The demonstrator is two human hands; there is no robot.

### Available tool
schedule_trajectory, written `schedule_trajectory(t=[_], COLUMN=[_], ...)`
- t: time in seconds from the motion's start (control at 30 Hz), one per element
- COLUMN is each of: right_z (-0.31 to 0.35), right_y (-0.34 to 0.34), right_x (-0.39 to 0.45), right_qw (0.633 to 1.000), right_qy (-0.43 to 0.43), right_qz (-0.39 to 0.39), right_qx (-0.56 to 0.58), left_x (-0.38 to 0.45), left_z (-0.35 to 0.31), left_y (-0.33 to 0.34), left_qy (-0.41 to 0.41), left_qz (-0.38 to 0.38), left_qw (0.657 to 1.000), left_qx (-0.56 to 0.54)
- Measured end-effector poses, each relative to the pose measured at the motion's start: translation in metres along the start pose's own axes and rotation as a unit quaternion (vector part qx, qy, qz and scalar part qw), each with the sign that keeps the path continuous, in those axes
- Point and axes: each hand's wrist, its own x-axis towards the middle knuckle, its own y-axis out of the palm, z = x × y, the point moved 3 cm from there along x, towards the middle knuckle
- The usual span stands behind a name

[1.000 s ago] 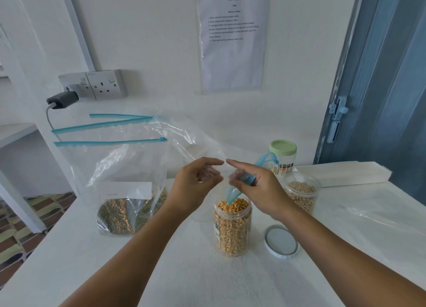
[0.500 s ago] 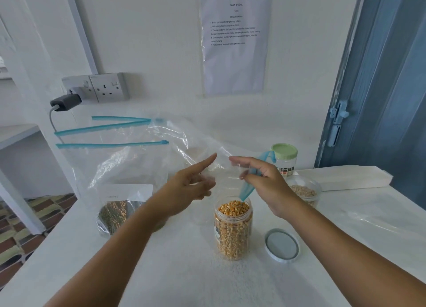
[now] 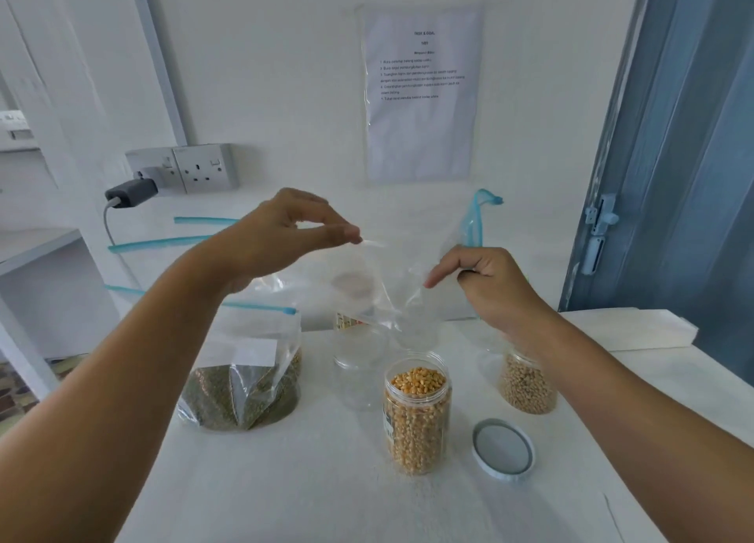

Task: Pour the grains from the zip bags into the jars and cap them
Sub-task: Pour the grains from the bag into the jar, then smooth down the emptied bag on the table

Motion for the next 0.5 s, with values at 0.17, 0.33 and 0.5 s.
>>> schedule_trajectory(t=[0.17, 0.33, 0.5], right_z=[0.017, 0.045, 0.052], right_y=[-0.020, -0.034, -0.045], right_x=[0.010, 0.016, 0.014], right_qw=[0.997, 0.989, 0.989], right_qy=[-0.070, -0.125, -0.119], right_qz=[0.018, 0.062, 0.088], right_qx=[0.021, 0.047, -0.004], left_x=[0.026, 0.050, 0.063], left_z=[-0.012, -0.020, -0.009], left_y=[0.004, 0.019, 0.039], left_qy=[-0.021, -0.041, -0.084], left_qz=[0.064, 0.157, 0.179], left_qw=[0.998, 0.981, 0.962], left_qx=[0.015, -0.104, -0.188])
